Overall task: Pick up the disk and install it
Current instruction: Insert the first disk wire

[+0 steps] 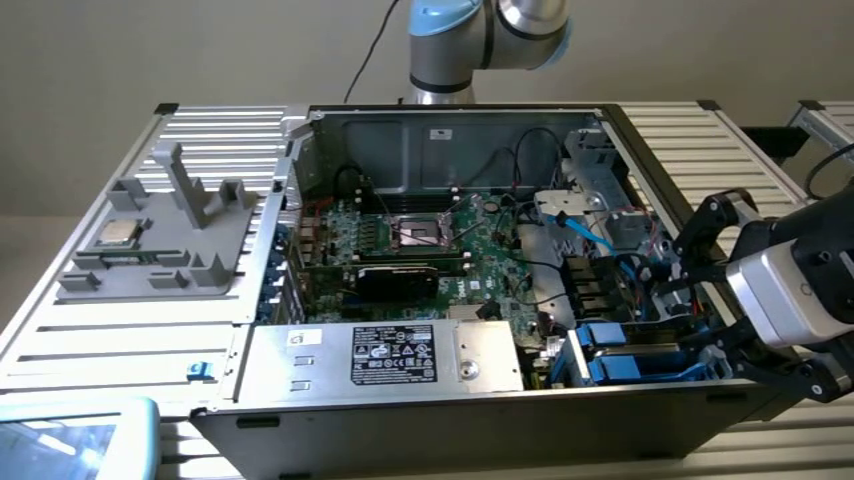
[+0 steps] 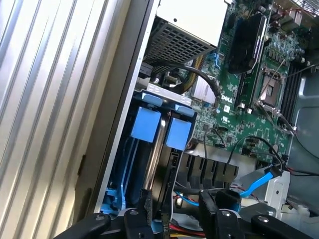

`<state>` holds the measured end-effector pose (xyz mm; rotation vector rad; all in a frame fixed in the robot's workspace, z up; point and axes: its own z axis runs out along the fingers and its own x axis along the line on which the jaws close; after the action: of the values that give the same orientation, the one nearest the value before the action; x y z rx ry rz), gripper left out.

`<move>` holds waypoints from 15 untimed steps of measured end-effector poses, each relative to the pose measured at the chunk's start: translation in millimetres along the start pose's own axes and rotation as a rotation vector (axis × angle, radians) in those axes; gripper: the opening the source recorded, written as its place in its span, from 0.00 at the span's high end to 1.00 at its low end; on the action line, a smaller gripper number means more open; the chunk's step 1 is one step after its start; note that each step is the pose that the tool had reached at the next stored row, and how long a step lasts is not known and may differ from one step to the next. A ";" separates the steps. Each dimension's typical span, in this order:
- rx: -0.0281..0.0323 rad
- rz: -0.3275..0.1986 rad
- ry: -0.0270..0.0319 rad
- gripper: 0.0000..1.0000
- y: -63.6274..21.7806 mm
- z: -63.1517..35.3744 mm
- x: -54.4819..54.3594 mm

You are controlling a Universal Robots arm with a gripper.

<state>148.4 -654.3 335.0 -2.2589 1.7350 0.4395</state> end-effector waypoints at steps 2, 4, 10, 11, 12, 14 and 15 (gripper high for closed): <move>0.0016 -0.001 -0.0065 0.50 0.1 -0.1 0.3; 0.0034 -0.001 -0.0146 0.50 0.4 -0.4 1.5; 0.0032 -0.001 -0.0163 0.50 -0.4 0.4 2.9; 0.0019 0.000 -0.0177 0.50 -1.2 0.7 3.6; 0.0007 0.000 -0.0187 0.50 -2.0 0.7 4.0; -0.0011 -0.002 -0.0199 0.50 -2.0 0.9 4.0; -0.0030 -0.004 -0.0210 0.50 -2.1 1.1 4.2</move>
<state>151.4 -657.2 332.4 -2.2512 1.7205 0.4636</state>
